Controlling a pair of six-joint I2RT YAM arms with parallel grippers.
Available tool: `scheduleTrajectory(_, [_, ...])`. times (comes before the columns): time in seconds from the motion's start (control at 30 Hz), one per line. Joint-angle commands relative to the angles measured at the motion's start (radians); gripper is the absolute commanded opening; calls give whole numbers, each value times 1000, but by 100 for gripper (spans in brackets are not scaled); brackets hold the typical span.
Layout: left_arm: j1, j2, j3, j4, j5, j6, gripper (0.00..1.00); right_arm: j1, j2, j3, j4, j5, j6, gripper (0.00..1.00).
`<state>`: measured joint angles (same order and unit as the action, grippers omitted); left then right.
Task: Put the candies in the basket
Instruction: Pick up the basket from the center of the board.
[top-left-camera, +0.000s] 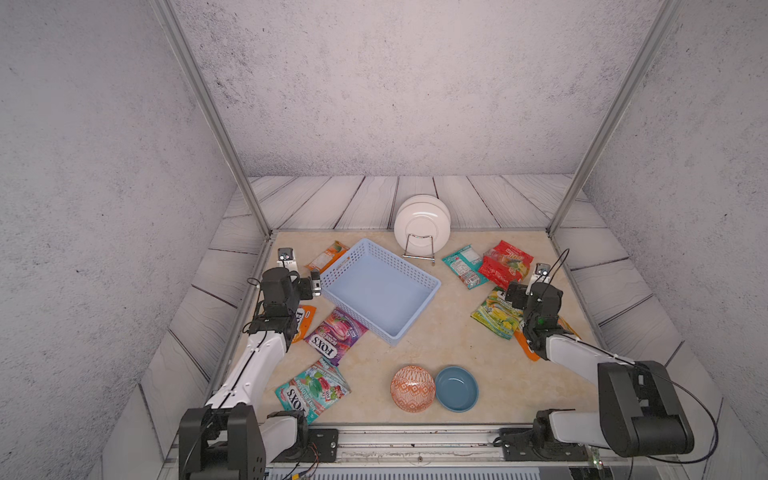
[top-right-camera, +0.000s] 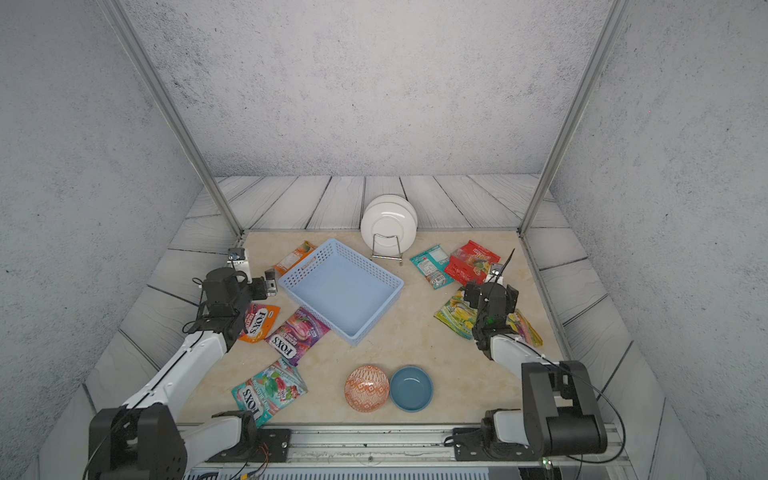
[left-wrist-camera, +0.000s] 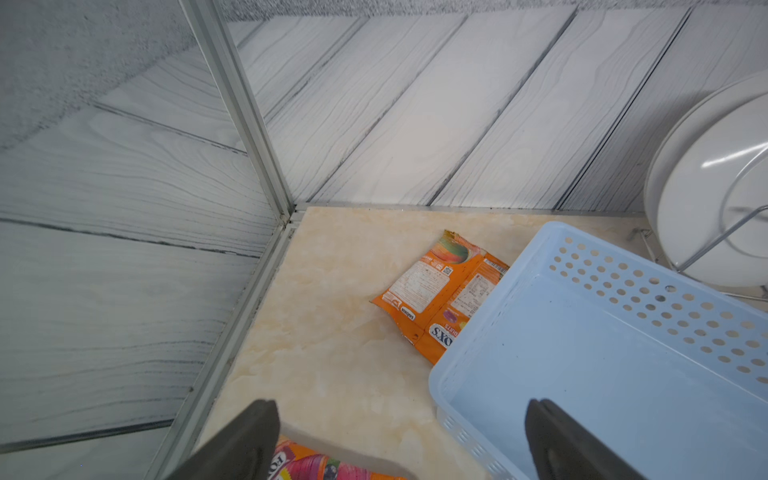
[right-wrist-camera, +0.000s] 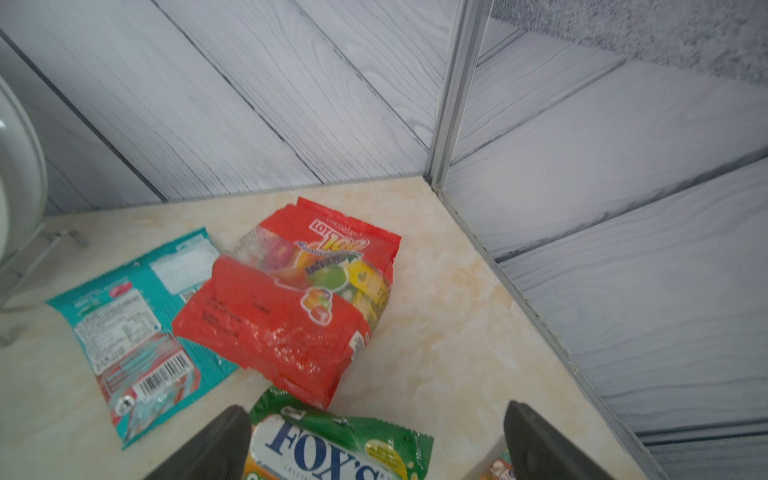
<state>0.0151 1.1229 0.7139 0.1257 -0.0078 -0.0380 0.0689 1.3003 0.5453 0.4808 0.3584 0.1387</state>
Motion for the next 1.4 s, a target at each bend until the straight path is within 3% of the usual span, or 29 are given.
scheduleTrajectory(0.0, [0,-37,45,-286,-29,-6,99,4,-83,100,-295,-19,109,99])
scheduleTrajectory(0.13, [4,-105,24,-338,2,5,99,4,-114,170,-371,-89,136,99])
scheduleTrajectory(0.23, [21,-134,-12,-324,106,30,99,5,-109,232,-453,-182,184,99])
scheduleTrajectory(0.37, [36,-142,-36,-298,202,51,99,12,-38,333,-513,-303,205,99])
scheduleTrajectory(0.53, [45,-149,-44,-290,214,34,99,76,93,510,-631,-408,186,99])
scheduleTrajectory(0.63, [56,-147,-54,-279,243,33,99,142,175,619,-697,-385,122,99])
scheduleTrajectory(0.97, [62,-167,-48,-287,181,38,99,344,474,924,-776,-369,-11,98])
scheduleTrajectory(1.37, [55,-176,-43,-284,175,36,99,450,904,1463,-1025,-395,-86,87])
